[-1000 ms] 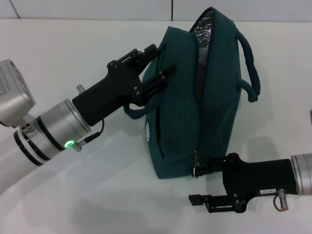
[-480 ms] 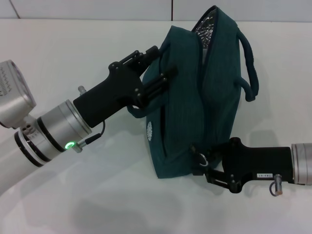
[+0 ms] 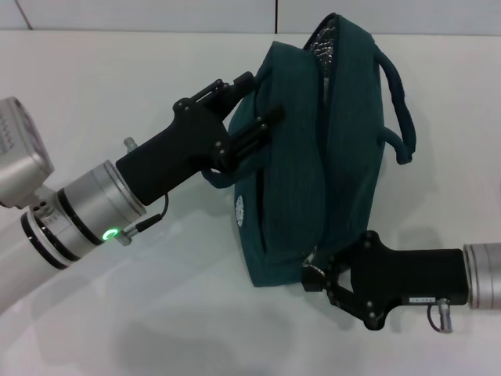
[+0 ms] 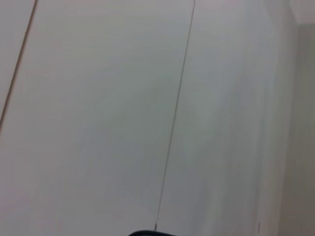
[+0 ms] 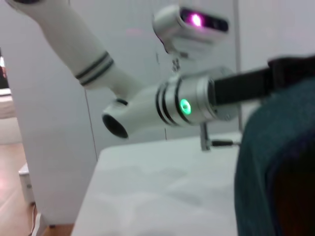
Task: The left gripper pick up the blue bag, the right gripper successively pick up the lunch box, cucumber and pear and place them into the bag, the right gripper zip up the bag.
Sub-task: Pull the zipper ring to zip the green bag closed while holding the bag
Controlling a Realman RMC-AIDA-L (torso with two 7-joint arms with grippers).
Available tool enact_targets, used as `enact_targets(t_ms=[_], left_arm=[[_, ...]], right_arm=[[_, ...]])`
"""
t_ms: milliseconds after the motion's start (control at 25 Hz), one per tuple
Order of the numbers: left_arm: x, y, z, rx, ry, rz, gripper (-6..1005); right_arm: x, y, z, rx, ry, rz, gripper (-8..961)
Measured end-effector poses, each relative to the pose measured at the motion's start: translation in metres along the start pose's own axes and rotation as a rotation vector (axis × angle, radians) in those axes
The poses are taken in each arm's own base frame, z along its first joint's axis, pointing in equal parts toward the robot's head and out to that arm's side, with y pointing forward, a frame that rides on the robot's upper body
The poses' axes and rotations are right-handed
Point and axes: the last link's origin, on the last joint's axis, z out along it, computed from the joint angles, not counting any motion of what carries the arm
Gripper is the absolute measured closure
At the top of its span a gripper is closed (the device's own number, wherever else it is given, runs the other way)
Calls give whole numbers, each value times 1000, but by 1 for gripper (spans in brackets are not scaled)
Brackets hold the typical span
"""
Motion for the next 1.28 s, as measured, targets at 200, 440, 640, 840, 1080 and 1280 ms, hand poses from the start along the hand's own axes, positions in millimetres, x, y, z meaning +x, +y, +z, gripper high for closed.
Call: enact_targets(t_ms=[200, 440, 640, 840, 1080, 1280], left_arm=[[3, 5, -6, -12, 35, -8, 367], [2, 11, -25, 7, 69, -29, 366], [1, 17, -50, 54, 106, -42, 368], [-1, 25, -76, 92, 119, -41, 368], [-20, 42, -96, 112, 31, -9, 367], [-37, 59, -105, 76, -55, 14, 367]], right_arm=[[-12, 2, -4, 10, -104, -81, 926], [-19, 0, -8, 65, -173, -182, 933], [-26, 0, -8, 59, -209, -255, 933], [-34, -3, -12, 106, -266, -325, 932], [-40, -10, -14, 167, -298, -363, 932], [-48, -21, -14, 234, -330, -357, 932]])
